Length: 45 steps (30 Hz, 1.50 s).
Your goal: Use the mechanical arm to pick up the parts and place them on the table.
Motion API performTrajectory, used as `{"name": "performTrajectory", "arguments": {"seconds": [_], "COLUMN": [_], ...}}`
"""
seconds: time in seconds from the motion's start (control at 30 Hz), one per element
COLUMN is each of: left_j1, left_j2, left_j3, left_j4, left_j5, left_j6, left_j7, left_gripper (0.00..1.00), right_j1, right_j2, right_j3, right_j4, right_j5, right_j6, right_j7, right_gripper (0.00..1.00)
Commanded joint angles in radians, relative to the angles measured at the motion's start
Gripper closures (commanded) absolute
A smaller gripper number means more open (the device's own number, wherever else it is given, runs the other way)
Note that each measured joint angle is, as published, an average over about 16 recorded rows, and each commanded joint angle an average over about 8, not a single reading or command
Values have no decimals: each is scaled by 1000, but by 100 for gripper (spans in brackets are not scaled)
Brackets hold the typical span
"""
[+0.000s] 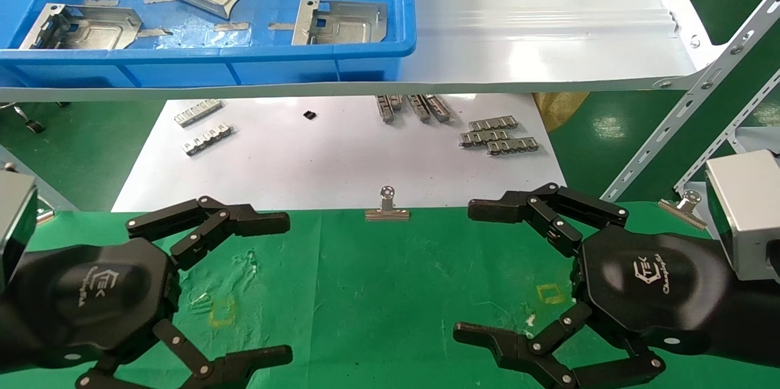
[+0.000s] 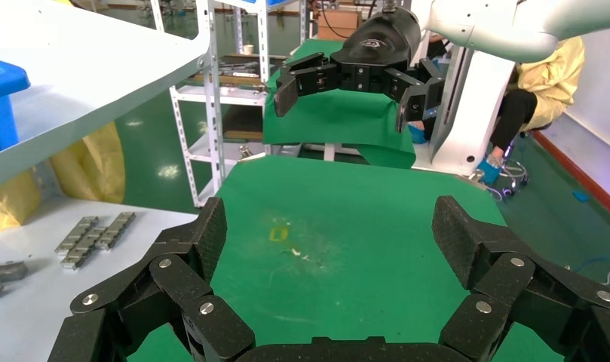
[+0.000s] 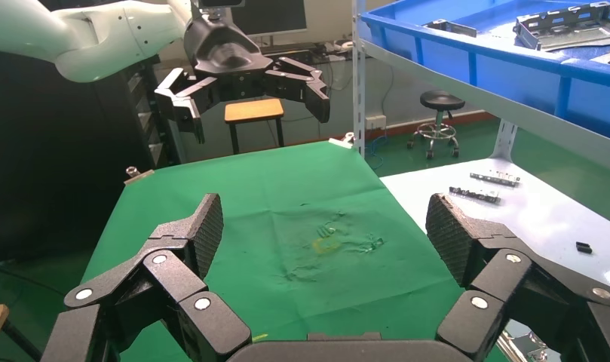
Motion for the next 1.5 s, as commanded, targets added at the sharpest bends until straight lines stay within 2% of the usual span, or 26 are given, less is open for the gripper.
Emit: {"name": "performTrajectory", "arguments": {"seconds": [0.03, 0.93, 1.2, 1.5], "left_j1": [0, 0, 0, 0], "left_j2": [0, 0, 0, 0], "left_j3": [0, 0, 0, 0], "left_j4": [0, 0, 0, 0], "left_j5": [0, 0, 0, 0], "left_j6": [0, 0, 0, 0], "left_j7": [0, 0, 0, 0], "left_gripper": [0, 0, 0, 0], "right_j1": [0, 0, 0, 0], "right_j2": [0, 0, 0, 0], "right_j3": [0, 0, 0, 0], "right_j4": [0, 0, 0, 0], "right_j5": [0, 0, 0, 0], "right_j6": [0, 0, 0, 0], "right_j7": [0, 0, 0, 0], "right_gripper": [0, 2, 100, 100]}}
